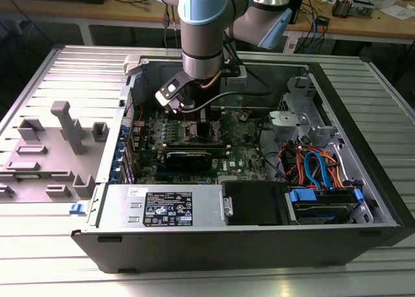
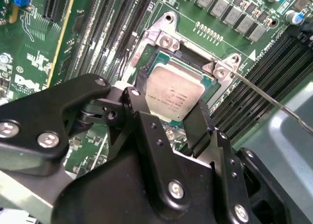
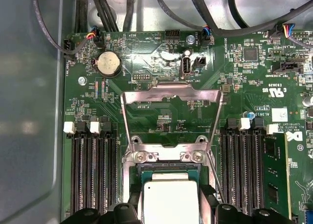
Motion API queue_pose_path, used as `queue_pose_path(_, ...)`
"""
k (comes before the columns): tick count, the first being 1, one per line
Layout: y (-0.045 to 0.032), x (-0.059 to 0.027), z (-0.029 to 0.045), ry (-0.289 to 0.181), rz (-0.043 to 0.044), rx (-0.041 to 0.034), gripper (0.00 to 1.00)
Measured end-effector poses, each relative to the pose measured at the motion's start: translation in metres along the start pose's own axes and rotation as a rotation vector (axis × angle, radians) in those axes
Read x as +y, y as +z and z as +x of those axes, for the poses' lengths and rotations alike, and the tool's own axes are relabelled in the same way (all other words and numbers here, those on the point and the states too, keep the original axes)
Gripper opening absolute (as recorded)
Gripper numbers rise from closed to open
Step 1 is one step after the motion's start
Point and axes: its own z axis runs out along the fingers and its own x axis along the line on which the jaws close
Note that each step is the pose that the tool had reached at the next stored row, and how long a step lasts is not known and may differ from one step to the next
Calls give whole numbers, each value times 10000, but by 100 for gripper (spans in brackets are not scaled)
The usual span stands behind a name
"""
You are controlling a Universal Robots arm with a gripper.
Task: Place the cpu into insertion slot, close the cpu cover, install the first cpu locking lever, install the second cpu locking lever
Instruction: 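Place the cpu into insertion slot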
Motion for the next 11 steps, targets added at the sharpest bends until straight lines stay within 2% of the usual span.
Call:
queue_pose_path(3, 3, 21, 0, 80, 1, -30, 55)
queue_pose_path(11, 20, 21, 0, 88, 2, -25, 55)
